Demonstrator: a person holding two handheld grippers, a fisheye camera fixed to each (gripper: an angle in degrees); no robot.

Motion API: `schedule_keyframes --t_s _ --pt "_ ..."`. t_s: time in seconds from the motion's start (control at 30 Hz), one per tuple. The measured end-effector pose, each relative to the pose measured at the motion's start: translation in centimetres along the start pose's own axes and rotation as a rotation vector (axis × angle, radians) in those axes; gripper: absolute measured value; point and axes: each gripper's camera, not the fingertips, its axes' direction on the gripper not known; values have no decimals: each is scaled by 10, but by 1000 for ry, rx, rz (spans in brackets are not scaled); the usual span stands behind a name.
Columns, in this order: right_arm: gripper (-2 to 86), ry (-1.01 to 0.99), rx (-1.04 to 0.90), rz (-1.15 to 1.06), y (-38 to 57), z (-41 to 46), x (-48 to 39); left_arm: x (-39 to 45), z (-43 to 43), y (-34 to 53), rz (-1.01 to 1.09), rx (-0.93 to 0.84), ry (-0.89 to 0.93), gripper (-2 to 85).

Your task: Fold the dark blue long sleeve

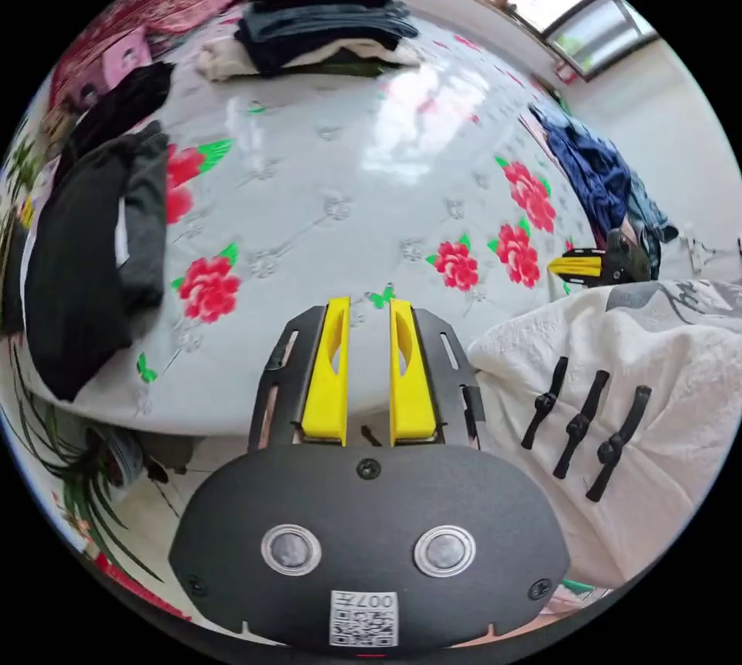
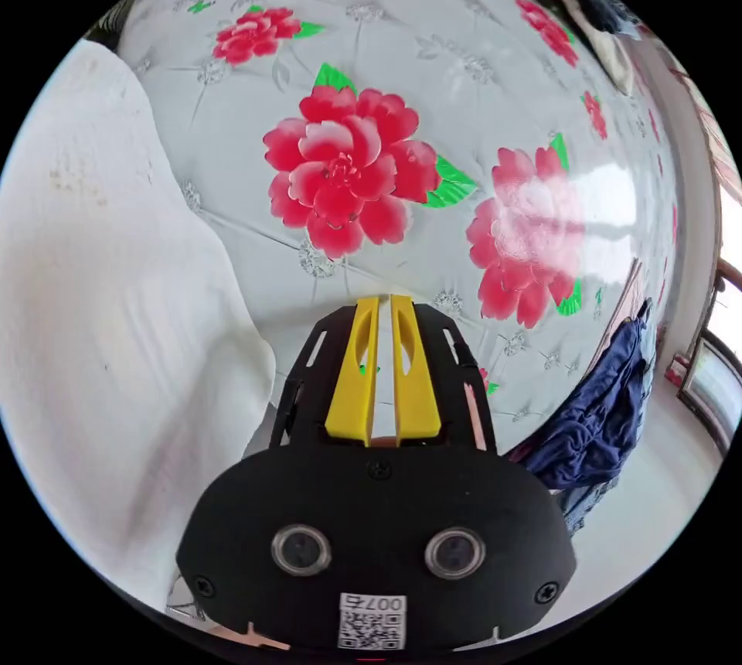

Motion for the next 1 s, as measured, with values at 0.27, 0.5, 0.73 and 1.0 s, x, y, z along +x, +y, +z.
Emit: schedule_keyframes --t_s 0.27,0.5,0.73,1.0 --pt "34 -102 240 401 65 -15 61 211 181 -45 356 -330 -156 76" --pt "75 74 225 924 226 6 247 301 288 -20 552 -478 -438 40" --pt "79 67 59 1130 315 51 370 300 345 -21 390 -507 -430 36" --pt "20 -88 181 939 315 32 353 289 380 -16 193 -461 -438 40"
